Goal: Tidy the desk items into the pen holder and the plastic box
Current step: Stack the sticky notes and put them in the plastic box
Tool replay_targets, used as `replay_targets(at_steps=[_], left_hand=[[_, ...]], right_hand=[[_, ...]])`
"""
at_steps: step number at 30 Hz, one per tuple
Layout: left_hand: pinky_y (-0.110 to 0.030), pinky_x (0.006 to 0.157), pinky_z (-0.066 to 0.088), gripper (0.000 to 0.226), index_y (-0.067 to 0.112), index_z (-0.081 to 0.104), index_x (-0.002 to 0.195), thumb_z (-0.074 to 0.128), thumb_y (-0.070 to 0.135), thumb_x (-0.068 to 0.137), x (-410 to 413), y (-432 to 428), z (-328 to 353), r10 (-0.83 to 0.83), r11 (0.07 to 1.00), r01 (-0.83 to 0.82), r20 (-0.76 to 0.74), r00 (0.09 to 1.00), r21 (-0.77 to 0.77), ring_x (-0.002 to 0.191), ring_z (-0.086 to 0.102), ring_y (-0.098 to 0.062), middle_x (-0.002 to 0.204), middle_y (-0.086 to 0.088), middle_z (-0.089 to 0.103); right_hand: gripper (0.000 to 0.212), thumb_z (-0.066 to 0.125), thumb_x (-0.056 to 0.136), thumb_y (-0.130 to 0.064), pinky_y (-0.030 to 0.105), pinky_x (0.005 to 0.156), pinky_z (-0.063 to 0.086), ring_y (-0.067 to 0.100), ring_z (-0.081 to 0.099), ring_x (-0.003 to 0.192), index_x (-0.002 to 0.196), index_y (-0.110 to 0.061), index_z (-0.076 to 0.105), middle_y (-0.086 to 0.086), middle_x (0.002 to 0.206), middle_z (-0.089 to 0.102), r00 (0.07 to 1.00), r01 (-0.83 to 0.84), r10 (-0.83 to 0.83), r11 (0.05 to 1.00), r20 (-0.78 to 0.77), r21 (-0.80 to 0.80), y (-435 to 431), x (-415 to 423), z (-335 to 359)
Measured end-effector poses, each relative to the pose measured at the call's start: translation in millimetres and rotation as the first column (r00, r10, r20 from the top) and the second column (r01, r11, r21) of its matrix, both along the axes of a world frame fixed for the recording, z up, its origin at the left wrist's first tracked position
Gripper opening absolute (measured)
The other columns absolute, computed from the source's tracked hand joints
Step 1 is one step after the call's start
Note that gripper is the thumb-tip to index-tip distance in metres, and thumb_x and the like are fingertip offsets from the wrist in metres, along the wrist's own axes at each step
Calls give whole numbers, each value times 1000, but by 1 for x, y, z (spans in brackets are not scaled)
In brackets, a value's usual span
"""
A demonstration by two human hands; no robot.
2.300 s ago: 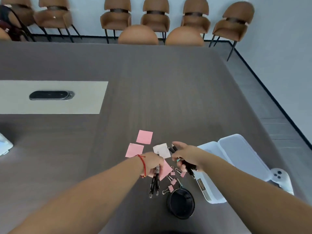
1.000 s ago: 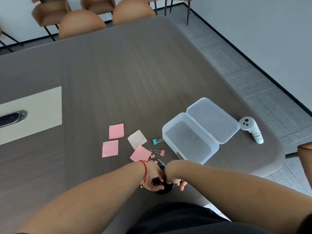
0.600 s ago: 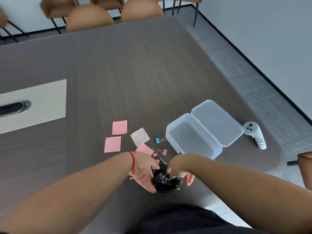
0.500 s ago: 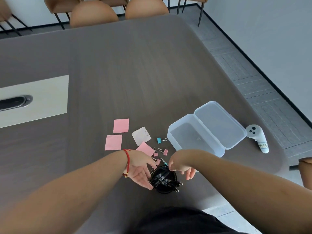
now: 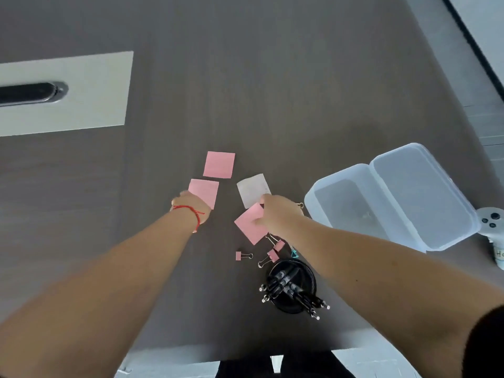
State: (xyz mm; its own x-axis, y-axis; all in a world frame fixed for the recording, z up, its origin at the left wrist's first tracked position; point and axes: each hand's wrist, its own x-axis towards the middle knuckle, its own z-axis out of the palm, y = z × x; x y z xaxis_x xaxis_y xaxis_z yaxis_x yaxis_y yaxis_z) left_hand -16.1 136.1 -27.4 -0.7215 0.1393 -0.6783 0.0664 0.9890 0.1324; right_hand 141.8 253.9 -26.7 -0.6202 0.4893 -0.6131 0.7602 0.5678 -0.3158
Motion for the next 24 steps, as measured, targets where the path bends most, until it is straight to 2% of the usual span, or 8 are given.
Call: replay_targets(at_steps=[2,6,9,11,14,17,21,24], left_hand=[[-41,96,50,67,0,36,133,67,30,81,-5,-5,-12,1,1000,-6,-150,989,-29,117,55,-39,133,-20,47],[-41,99,43,80,-2,36,135,71,40,77,-8,-12,-30,-43,998,31,-236,971,-54,122,50,-36,135,-19,45],[-47,95,47,66,-1,42,128,72,24,76,-11,-11,-42,112,990,-90,-216,970,111,121,50,-39,133,-18,49],[-46,92,49,51,-2,44,122,66,13,78,-14,-9,-46,183,970,-150,-175,967,189,115,56,-41,126,-19,56],[-38,81,50,33,-2,52,114,56,8,82,-15,-8,-48,163,965,-134,-112,980,227,105,62,-41,115,-21,63],[-33,70,43,26,-2,58,105,51,14,86,-14,-11,-43,166,941,-140,-61,984,309,89,61,-39,98,-20,64],[-35,68,49,15,12,59,91,55,26,87,-12,-11,-36,330,717,-355,157,931,599,64,53,-21,82,-7,59],[-28,64,45,11,24,57,77,59,26,88,-19,2,-28,314,615,-409,267,911,674,61,53,-14,78,-1,59]], right_hand=[[55,71,80,-36,34,71,42,30,60,105,122,-10,46,9,115,58,1000,-10,10,996,6,90,-7,-8,-15],[42,64,85,-15,34,67,40,30,61,104,120,-7,43,11,116,59,1000,-19,16,990,18,138,-11,-16,-31],[25,57,86,-13,33,65,40,30,61,90,110,-9,48,7,93,60,998,51,-53,997,31,65,-6,-15,-39],[14,56,86,-18,31,65,42,30,56,77,97,-9,55,4,80,55,999,4,-7,998,50,59,-2,-14,-40],[20,55,88,-22,32,68,50,26,58,74,101,-13,68,7,93,63,994,-104,102,993,40,56,2,-13,-36],[16,52,93,-27,32,69,45,24,55,78,99,-15,61,6,95,60,994,-107,106,994,-18,-34,9,-17,-21],[8,48,95,-23,28,61,39,21,54,73,91,-16,50,2,85,56,969,161,-185,975,-162,-151,28,-25,-7],[8,46,94,-22,27,52,36,20,52,68,92,-15,49,2,87,57,902,363,-388,919,-187,-154,37,-31,-15]])
